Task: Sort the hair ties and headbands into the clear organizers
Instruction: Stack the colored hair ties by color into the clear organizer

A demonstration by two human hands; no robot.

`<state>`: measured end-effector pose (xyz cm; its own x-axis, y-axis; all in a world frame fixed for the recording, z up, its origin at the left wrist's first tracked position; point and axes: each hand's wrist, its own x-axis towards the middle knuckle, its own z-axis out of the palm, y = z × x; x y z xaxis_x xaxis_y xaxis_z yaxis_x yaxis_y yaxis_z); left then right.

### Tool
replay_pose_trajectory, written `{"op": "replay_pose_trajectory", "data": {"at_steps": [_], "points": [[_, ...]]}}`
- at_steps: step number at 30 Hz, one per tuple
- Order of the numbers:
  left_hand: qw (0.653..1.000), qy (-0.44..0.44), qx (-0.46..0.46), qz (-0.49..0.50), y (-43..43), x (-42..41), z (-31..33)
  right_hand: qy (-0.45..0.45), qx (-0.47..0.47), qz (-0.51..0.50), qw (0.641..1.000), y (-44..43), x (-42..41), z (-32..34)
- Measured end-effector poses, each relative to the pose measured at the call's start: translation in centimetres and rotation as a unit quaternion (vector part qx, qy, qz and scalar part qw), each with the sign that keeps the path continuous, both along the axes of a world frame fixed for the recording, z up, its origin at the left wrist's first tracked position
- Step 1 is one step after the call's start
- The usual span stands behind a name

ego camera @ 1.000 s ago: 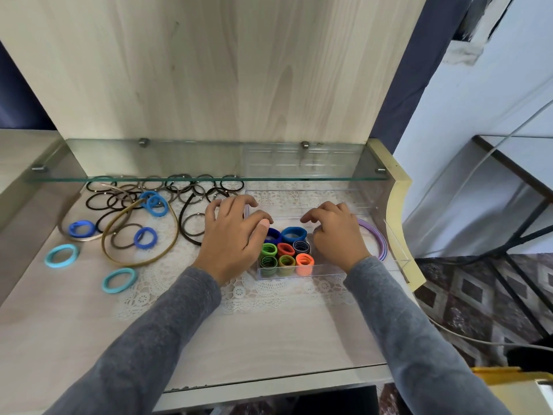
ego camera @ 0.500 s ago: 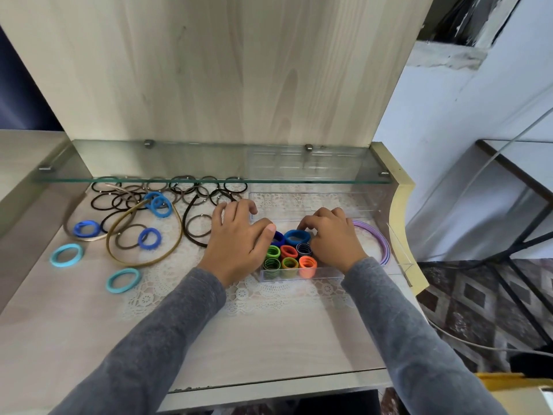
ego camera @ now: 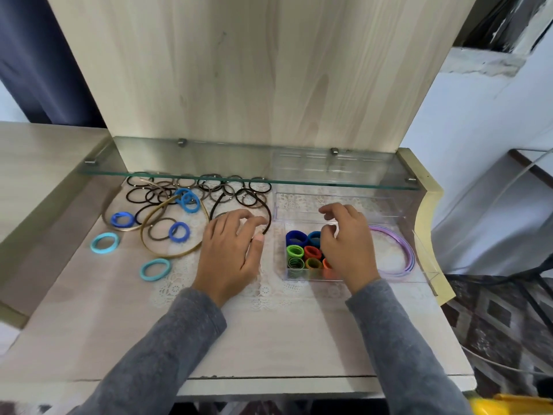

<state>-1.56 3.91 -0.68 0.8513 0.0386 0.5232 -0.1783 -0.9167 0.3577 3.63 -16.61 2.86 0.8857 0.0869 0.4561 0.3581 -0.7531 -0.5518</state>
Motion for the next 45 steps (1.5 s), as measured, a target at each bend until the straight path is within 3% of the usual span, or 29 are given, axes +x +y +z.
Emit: {"op": "replay_pose_trajectory", "data": {"at_steps": [4, 14, 31, 37, 45], "points": [[0.999, -0.007, 0.011, 0.035, 1.6, -0.9, 0.1, -0.065, 0.032, 0.032, 0.997, 3.2, -1.1, 0.0], [0.991, -0.051, 0.059, 0.111, 7.0, -2.9, -0.3, -0.138, -0.104, 0.073, 0.982, 9.8, -3.0, -0.7], [0.950, 0.074, 0.007, 0.302, 14.3, -4.3, -0.1, -0.059, -0.170, 0.177, 0.968, 17.0, -3.3, -3.7], [0.935, 0.139, -0.007, 0.325, 15.0, -3.9, -0.2, -0.065, -0.189, 0.192, 0.961, 18.3, -3.2, -4.0], [0.928, 0.156, -0.012, 0.339, 15.0, -3.9, -0.3, -0.056, -0.193, 0.201, 0.959, 18.4, -2.9, -4.5]]}}
